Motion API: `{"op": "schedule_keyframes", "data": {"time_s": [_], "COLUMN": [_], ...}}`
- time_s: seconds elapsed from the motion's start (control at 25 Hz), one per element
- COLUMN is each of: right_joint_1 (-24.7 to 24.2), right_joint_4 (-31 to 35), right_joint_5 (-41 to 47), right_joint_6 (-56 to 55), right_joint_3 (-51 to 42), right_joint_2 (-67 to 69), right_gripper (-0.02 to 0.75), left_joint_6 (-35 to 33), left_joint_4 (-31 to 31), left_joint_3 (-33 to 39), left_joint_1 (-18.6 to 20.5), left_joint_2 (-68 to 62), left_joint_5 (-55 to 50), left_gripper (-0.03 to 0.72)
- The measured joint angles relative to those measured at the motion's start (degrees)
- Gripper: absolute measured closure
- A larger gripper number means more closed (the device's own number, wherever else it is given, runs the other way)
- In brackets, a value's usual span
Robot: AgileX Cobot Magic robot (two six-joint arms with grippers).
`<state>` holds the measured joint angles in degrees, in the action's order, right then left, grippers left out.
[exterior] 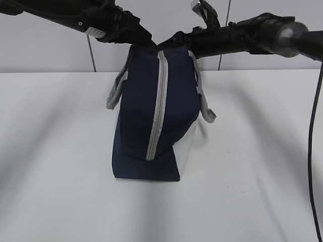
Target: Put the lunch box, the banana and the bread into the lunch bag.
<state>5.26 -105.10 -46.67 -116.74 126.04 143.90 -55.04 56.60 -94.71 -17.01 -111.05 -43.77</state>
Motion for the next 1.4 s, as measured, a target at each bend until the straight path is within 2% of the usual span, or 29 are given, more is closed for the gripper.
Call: {"op": "schedule_keyframes", "data": {"time_s": [0.16,0.32,0.52,0.64,0.96,1.04,1.2,1.4], "right_joint_1": [0.0,0.0,0.0,0.0,0.0,0.0,0.66,5.81], "right_joint_4": [-2.15,-2.33,-2.43,-2.43,-2.56,-2.56,-2.45,-2.12], "right_joint_5": [-0.09,-0.09,-0.09,-0.35,0.27,2.77,10.38,22.61], "right_joint_6": [-0.15,-0.36,-0.36,0.36,3.16,3.84,6.68,12.17], "right_joint_3": [0.0,-1.62,-8.33,-14.37,-32.37,-37.04,-47.32,-58.33], "right_joint_2": [-3.89,-9.58,-18.39,-24.62,-41.16,-45.09,-53.37,-61.84], "right_gripper": [0.311,0.309,0.307,0.307,0.328,0.332,0.334,0.334], "left_joint_6": [3.48,8.12,13.98,17.28,33.1,36.08,40.4,41.61], "left_joint_4": [0.06,-0.44,-1.89,-5.28,-25.9,-29.79,-33.75,-35.0], "left_joint_3": [0.0,0.0,0.0,0.0,0.0,0.0,1.88,12.31], "left_joint_1": [1.05,3.49,7.15,8.6,8.82,8.82,8.82,8.82], "left_joint_2": [0.0,0.99,4.71,7.92,17.56,19.91,26.07,38.14], "left_joint_5": [1.3,2.71,3.12,0.6,-9.15,-11.64,-15.19,-14.3], "left_gripper": [0.336,0.288,0.284,0.284,0.306,0.318,0.325,0.328]}}
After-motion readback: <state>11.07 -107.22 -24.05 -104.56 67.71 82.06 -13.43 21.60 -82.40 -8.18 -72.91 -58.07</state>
